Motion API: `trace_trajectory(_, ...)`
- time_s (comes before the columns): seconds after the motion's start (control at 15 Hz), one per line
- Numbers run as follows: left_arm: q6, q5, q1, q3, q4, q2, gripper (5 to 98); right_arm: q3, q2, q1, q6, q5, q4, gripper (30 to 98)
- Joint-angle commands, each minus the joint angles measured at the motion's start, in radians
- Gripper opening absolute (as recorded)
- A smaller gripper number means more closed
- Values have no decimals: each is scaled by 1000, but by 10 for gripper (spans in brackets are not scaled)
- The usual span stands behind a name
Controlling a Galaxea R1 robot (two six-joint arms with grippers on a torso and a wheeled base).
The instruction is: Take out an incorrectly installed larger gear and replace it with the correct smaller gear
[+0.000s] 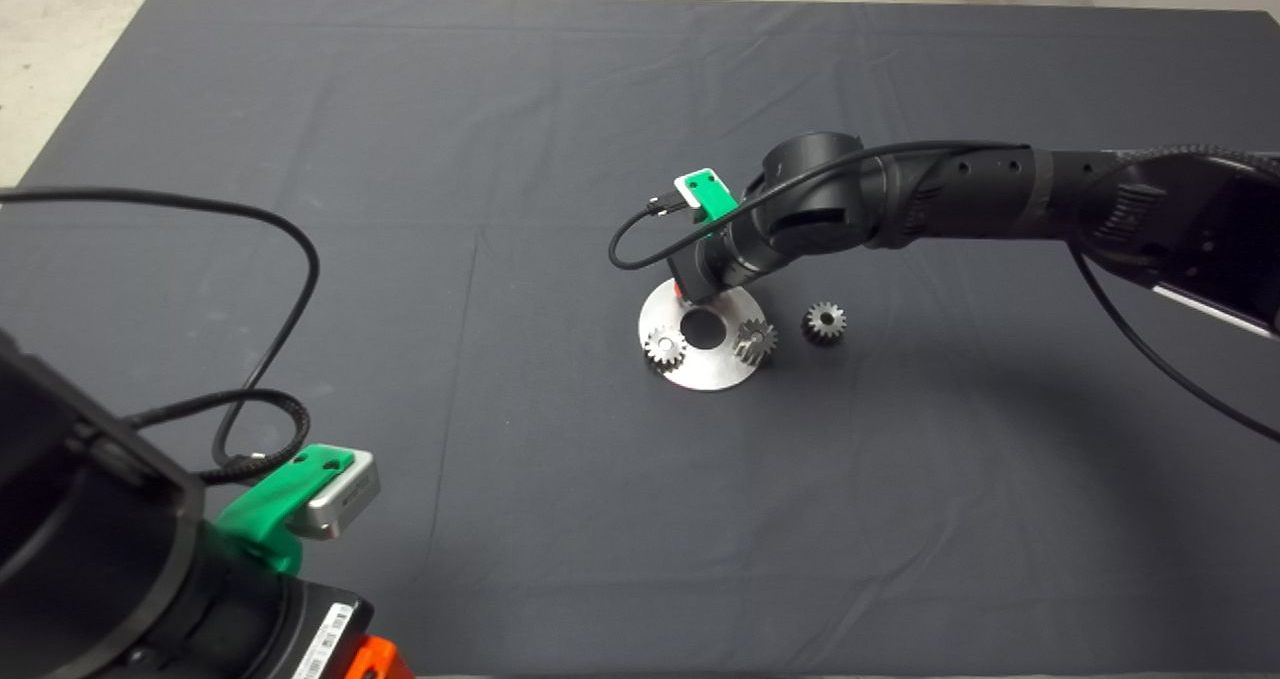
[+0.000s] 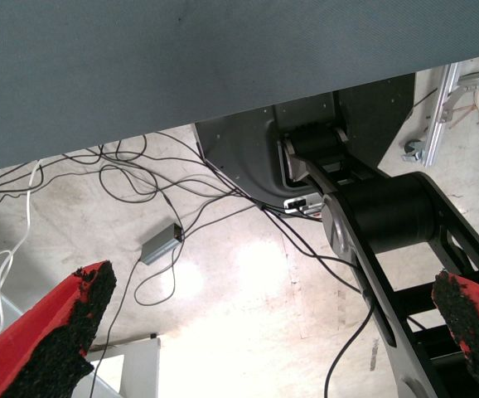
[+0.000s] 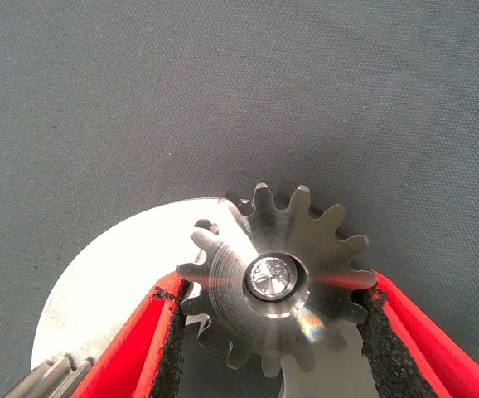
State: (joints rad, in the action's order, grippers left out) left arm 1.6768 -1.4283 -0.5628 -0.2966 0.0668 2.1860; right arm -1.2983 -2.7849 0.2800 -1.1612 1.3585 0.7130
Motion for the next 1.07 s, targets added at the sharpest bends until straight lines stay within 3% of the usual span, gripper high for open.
trace_trajectory(0.0, 0, 0, -5, 19, 16, -2, 982, 1, 0, 24, -5, 14, 29, 498)
trace_trajectory(1.0, 0, 0, -5, 19, 16, -2, 982, 45, 1, 39, -11, 28, 25, 468)
